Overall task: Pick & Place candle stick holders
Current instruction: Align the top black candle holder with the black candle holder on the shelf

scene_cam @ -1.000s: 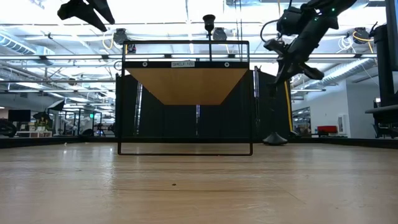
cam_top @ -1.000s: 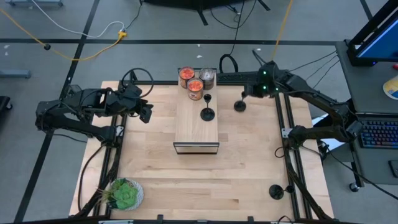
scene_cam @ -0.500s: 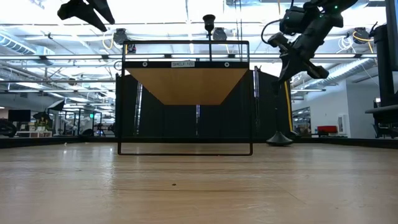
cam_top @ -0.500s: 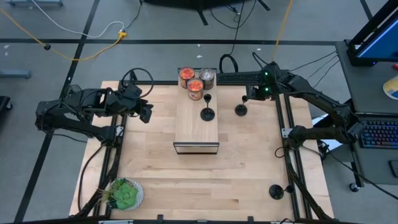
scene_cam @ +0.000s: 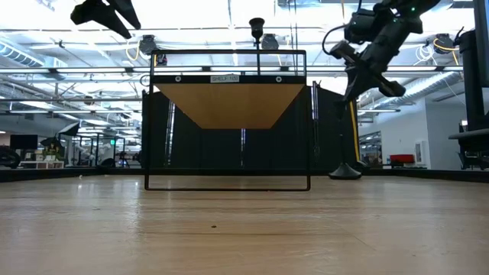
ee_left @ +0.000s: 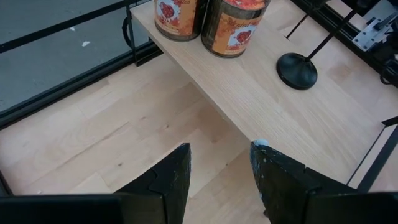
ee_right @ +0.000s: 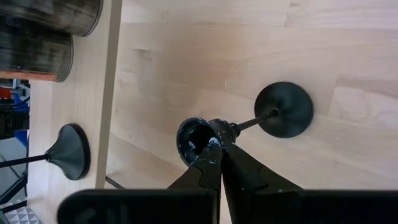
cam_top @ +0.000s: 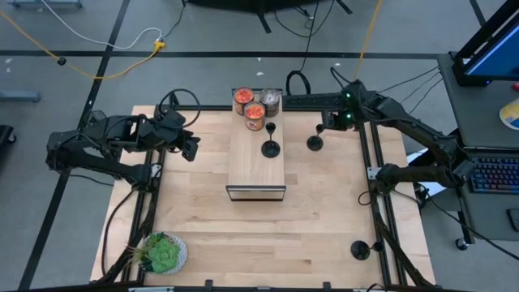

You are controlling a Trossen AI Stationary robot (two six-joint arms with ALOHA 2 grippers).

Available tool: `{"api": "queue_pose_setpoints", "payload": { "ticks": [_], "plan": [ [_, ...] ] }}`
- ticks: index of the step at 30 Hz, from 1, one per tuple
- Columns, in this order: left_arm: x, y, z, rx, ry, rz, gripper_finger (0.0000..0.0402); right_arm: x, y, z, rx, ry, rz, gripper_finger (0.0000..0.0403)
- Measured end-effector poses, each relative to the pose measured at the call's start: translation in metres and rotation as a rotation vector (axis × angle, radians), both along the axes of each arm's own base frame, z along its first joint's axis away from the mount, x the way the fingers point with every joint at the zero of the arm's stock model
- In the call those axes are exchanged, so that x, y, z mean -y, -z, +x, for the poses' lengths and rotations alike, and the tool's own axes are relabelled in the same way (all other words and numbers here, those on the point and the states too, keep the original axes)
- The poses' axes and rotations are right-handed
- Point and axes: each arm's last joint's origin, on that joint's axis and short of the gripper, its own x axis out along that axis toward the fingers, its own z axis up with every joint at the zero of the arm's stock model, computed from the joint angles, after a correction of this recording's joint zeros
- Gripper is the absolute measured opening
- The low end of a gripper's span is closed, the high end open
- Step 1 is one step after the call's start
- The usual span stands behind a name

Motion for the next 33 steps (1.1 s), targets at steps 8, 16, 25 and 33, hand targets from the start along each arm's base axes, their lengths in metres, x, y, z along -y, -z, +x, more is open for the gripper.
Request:
{"api": "queue_pose_setpoints", "payload": {
  "ticks": [8,16,25,33],
  "plan": [
    [0.0,0.0,0.0,0.0,0.003,-0.002,0.0172,0.004,0.0,-0.005,-0.005,0.015,-0.012,0.0],
    [0.0,0.0,0.0,-0.001,0.003,-0.001,0.0172,0.009,-0.001,-0.008,0.0,0.023,-0.039,0.0009],
    [0.0,0.0,0.0,-0.001,0.004,-0.001,0.0173,0.018,-0.006,-0.009,0.052,0.049,-0.101,0.0054],
    [0.0,0.0,0.0,-0.001,0.003,0.0,0.0173,0.017,-0.008,-0.01,0.061,0.044,-0.119,0.007]
  ]
}}
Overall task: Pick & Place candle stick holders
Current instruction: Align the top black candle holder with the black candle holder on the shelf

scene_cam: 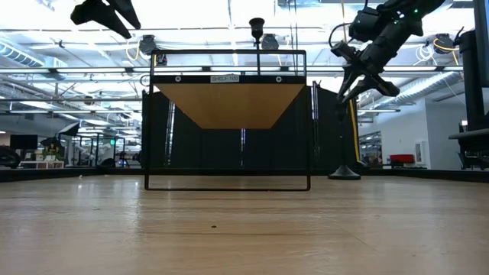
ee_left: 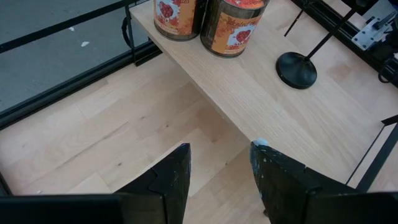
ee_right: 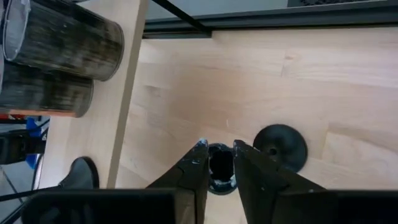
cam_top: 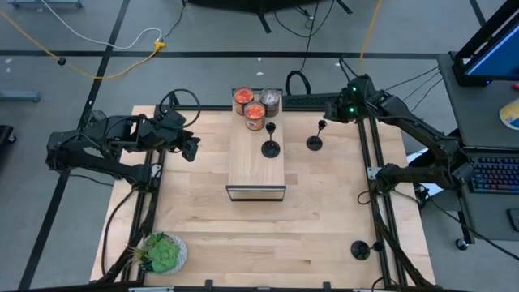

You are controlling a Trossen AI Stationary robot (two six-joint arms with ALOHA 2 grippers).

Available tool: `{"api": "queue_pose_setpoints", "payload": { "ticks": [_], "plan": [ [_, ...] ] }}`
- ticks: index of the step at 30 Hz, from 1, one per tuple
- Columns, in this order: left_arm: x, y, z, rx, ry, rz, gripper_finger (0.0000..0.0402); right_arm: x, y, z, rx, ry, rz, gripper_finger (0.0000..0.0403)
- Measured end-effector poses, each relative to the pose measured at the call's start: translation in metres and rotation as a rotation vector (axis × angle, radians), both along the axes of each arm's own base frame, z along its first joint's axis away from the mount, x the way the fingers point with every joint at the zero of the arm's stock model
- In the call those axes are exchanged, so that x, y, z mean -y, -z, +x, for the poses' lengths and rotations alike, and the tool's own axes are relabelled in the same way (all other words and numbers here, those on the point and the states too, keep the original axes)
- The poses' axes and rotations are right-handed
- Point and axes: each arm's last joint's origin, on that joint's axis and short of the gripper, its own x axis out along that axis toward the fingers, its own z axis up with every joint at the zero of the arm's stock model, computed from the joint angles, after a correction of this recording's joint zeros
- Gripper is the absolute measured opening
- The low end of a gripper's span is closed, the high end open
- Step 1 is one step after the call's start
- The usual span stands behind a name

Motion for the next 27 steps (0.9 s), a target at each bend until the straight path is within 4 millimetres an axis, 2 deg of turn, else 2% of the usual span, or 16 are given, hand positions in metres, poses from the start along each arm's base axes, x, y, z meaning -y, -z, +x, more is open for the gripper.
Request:
{"api": "queue_pose_setpoints", "payload": {
  "ticks": [15,27],
  "plan": [
    [0.0,0.0,0.0,0.0,-0.001,0.0,0.0172,-0.004,0.004,-0.003,-0.046,-0.002,0.053,0.0071],
    [0.0,0.0,0.0,0.0,-0.001,0.0,0.0172,0.003,0.014,0.001,-0.082,-0.018,0.074,0.0071]
  ]
}}
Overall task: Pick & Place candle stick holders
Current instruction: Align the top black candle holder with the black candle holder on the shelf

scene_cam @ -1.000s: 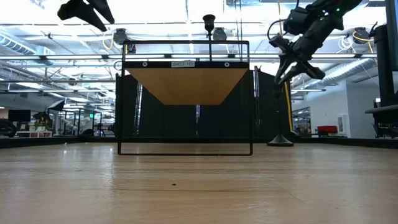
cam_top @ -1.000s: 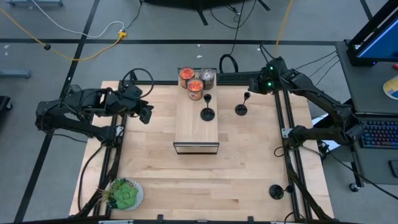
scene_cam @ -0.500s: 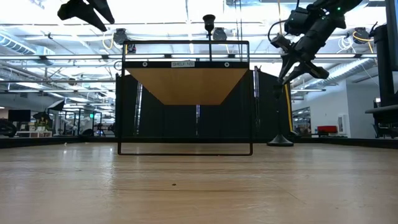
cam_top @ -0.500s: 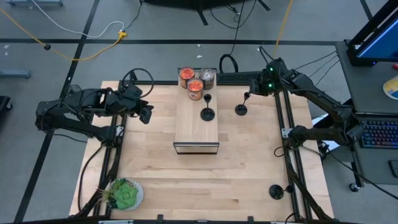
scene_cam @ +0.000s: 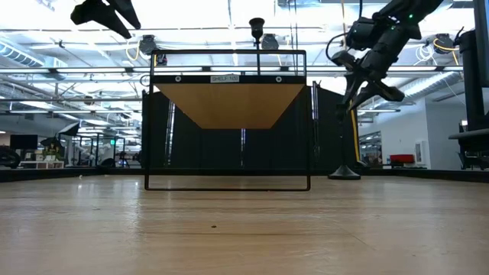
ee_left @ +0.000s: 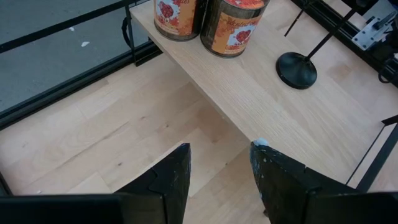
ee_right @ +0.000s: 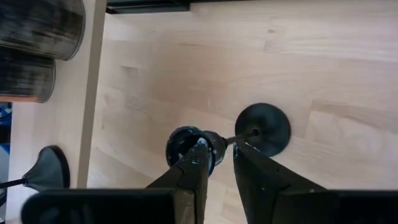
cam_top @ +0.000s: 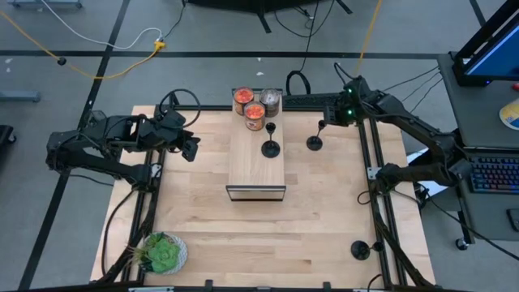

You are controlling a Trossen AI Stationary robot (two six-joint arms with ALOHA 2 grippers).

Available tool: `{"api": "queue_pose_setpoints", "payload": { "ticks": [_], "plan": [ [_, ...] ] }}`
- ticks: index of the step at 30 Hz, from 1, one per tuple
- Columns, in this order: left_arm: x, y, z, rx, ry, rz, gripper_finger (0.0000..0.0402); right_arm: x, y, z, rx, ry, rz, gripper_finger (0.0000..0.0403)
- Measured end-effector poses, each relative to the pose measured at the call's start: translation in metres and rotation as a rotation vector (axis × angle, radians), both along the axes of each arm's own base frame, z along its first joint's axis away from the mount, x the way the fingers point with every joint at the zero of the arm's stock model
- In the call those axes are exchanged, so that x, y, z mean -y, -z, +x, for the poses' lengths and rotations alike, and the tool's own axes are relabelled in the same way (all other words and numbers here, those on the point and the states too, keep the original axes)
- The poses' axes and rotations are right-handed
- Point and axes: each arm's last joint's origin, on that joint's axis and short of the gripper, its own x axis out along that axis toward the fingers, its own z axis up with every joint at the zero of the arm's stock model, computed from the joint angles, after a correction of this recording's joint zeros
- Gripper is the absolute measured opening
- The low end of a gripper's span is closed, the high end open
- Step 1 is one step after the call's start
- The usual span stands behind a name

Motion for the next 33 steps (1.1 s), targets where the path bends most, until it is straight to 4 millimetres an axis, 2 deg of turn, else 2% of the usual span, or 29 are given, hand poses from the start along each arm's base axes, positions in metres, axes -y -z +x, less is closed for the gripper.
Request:
{"api": "queue_pose_setpoints", "payload": {
  "ticks": [7,24,33],
  "plan": [
    [0.0,0.0,0.0,-0.001,0.001,0.0,0.0172,0.004,0.002,0.003,0.006,0.01,0.002,0.0071],
    [0.0,0.0,0.0,-0.003,0.005,0.004,0.0173,0.015,0.024,0.013,-0.057,0.009,0.106,0.0069],
    [0.0,0.0,0.0,-0.004,0.006,0.005,0.0172,0.015,0.029,0.013,-0.119,-0.008,0.086,0.0021]
  ]
}}
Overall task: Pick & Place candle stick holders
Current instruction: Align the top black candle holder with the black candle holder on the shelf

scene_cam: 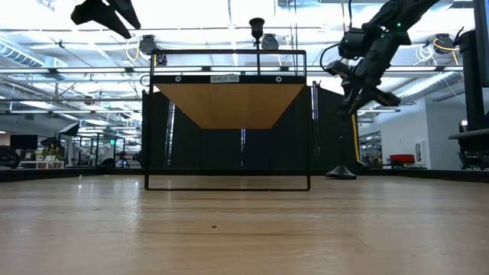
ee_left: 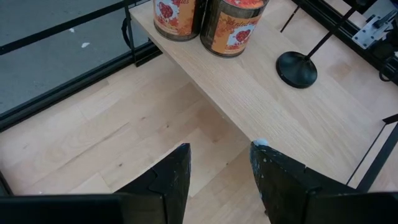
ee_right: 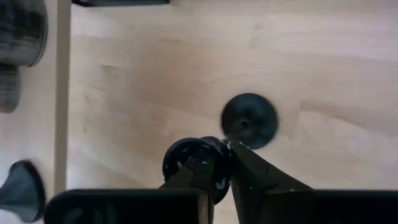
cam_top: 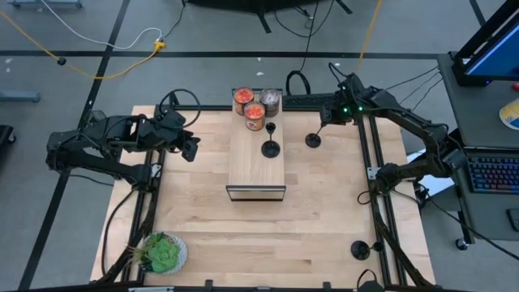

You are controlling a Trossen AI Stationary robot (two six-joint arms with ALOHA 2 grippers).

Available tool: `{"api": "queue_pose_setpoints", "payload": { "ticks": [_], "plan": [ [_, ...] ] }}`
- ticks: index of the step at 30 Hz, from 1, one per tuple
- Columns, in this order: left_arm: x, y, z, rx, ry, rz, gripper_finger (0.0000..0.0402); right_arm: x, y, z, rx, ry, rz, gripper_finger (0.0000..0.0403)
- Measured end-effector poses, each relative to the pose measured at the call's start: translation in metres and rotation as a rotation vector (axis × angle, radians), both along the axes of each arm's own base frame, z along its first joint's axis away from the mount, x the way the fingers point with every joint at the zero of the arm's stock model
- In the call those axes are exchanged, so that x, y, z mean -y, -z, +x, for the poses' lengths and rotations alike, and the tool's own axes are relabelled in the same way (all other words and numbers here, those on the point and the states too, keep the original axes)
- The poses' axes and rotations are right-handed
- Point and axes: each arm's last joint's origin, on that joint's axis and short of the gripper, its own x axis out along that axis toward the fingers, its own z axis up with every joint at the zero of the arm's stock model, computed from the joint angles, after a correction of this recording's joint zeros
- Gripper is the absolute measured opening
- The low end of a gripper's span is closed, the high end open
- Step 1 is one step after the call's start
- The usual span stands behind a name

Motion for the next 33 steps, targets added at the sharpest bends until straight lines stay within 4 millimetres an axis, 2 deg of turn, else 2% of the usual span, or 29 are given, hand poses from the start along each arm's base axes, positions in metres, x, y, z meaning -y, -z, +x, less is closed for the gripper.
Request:
{"api": "queue_pose_setpoints", "payload": {
  "ticks": [8,20,28,33],
  "plan": [
    [0.0,0.0,0.0,0.0,0.0,0.0,0.0172,-0.003,-0.006,-0.003,0.002,-0.006,-0.034,0.0015],
    [0.0,0.0,0.0,-0.013,0.022,0.019,0.0173,-0.03,-0.031,-0.024,0.02,-0.005,-0.098,0.0005],
    [0.0,0.0,0.0,-0.015,0.036,0.026,0.0173,-0.038,-0.042,-0.03,0.063,-0.015,-0.131,0.0005],
    [0.002,-0.008,0.009,0.076,0.141,0.027,0.0172,-0.047,-0.047,-0.029,0.106,-0.048,-0.121,0.0005]
  ]
}}
